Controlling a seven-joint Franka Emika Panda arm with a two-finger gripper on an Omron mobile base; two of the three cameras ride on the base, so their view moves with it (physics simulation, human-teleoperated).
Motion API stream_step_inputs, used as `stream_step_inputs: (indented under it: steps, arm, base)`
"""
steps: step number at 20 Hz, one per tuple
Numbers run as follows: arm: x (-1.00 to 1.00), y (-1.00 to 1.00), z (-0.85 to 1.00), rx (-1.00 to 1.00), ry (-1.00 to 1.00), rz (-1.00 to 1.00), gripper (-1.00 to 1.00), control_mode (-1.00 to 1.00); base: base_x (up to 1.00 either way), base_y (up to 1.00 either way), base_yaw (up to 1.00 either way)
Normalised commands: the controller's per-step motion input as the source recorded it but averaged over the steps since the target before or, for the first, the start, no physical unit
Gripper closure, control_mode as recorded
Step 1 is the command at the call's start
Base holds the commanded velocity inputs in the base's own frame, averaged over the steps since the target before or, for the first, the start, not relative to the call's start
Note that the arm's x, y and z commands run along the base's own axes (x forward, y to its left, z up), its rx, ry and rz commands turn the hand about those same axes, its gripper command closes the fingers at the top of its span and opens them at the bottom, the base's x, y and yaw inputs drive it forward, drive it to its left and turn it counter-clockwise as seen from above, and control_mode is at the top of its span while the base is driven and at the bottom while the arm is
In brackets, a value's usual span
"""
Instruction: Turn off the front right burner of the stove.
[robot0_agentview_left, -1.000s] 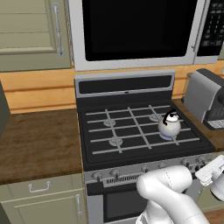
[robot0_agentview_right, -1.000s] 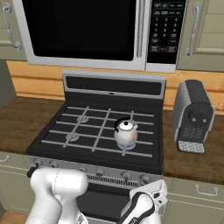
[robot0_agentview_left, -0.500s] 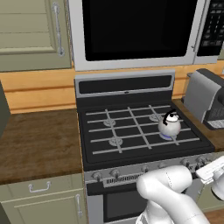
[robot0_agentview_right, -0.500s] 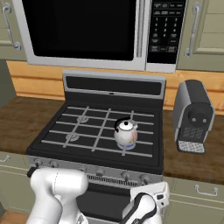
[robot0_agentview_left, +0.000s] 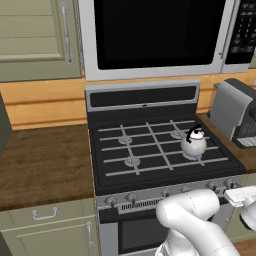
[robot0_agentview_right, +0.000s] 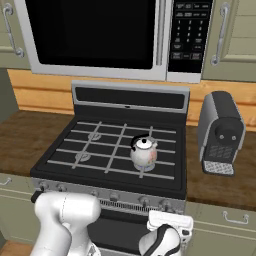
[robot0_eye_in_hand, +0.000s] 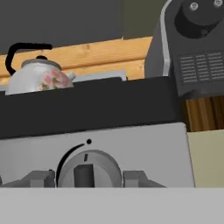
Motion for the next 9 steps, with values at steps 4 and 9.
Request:
stream_step_inputs:
  steps: [4, 9]
  arm:
    - [0.01, -0.23, 0.21, 0.28, -0.05, -0.02, 1.0, -1.0]
    - [0.0, 0.0, 0.0, 0.0, 0.0, 0.0, 1.0, -1.0]
  base:
    - [0.0, 0.0, 0.0]
    - [0.0, 0.0, 0.0]
